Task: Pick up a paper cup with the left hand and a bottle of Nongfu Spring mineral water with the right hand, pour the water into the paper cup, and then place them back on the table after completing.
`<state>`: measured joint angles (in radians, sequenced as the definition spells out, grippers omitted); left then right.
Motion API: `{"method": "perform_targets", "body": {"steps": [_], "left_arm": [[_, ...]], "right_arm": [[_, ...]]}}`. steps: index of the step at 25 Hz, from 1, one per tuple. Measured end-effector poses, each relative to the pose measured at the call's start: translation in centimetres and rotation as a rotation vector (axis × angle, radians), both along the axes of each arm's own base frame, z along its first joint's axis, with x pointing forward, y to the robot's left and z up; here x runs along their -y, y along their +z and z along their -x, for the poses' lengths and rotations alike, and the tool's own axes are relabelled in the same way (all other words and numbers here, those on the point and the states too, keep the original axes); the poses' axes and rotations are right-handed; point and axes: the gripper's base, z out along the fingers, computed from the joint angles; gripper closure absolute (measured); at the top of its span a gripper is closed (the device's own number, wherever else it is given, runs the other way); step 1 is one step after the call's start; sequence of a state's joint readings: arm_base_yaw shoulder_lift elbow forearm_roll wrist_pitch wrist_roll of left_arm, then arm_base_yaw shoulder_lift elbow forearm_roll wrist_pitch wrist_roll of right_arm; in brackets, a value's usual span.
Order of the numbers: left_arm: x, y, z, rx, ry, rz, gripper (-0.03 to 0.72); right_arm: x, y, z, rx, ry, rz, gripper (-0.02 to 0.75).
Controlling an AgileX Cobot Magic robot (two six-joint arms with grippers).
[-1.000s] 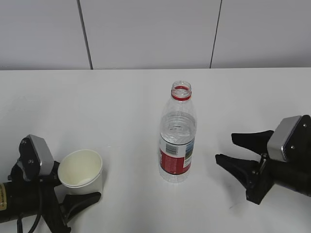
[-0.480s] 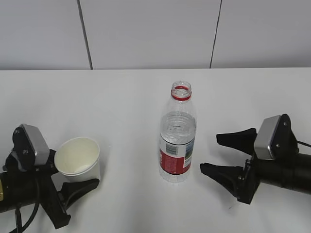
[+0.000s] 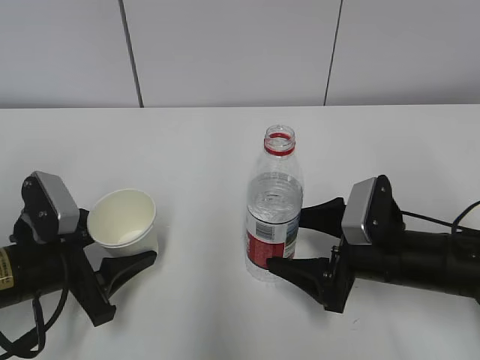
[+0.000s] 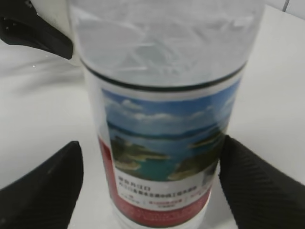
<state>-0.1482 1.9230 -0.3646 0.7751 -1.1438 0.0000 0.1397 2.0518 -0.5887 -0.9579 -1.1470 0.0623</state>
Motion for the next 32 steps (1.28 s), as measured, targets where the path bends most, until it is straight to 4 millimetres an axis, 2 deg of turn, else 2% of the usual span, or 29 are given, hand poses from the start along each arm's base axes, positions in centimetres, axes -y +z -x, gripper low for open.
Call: {"method": "perform_targets", "body": {"steps": [5,11,20,32], "left_arm": [[0.1,0.1,-0.1,0.008,-0.012,0.000,0.266],[0.4,0.3,-0.5,0.005,-0.016,0.017,0.268],[2.3,0.9,-1.2,0.011,-0.057,0.062,0.272],[2.7,0.9,-1.1,-0.046,-0.030,0.109,0.274]], "right_arm": [[-1.3,-0.7,-1.1,0.005,0.018,-0.009,0.077],[-1.6,-0.4,-1.9,0.026,0.000,-0.019,0.081],[-1.5,-0.4,-1.9,0.020,-0.006,-0.023,0.202],[-1.4,-0.4,-2.2,0.016,-0.045,-0.031,0.243]]}}
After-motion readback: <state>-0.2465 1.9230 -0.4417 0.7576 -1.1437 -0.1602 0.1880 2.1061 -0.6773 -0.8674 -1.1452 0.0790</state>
